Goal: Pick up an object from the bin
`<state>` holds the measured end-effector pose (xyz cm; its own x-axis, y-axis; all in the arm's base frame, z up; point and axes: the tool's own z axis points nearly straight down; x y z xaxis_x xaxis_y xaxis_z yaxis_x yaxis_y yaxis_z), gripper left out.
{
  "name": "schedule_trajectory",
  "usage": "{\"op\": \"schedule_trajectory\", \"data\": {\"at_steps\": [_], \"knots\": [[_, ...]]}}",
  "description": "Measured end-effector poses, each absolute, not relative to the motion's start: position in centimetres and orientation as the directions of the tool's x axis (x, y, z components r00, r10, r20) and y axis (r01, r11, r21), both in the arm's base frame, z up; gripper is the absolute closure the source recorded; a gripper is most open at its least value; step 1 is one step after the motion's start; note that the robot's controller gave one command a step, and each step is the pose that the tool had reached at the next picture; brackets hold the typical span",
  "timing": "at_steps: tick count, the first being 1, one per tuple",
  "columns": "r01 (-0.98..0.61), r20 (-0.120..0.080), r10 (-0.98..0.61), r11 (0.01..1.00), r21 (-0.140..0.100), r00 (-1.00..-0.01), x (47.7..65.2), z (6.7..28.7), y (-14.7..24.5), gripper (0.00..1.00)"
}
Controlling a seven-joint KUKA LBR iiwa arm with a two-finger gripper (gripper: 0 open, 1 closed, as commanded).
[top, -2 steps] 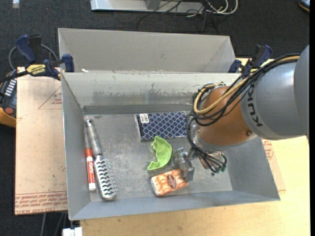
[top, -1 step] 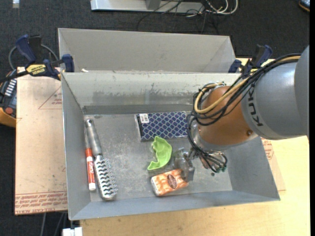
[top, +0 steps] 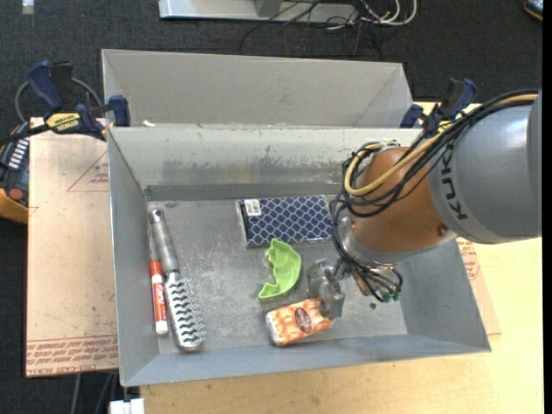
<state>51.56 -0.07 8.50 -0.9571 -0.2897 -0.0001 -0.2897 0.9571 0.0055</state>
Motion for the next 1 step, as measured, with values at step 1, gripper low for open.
{"op": "schedule_trajectory", "data": {"at_steps": [1], "knots": [[-0.29,-0.007,-0.29,0.957,0.003,-0.957,51.75,10.43,-0.08,1.0]]}}
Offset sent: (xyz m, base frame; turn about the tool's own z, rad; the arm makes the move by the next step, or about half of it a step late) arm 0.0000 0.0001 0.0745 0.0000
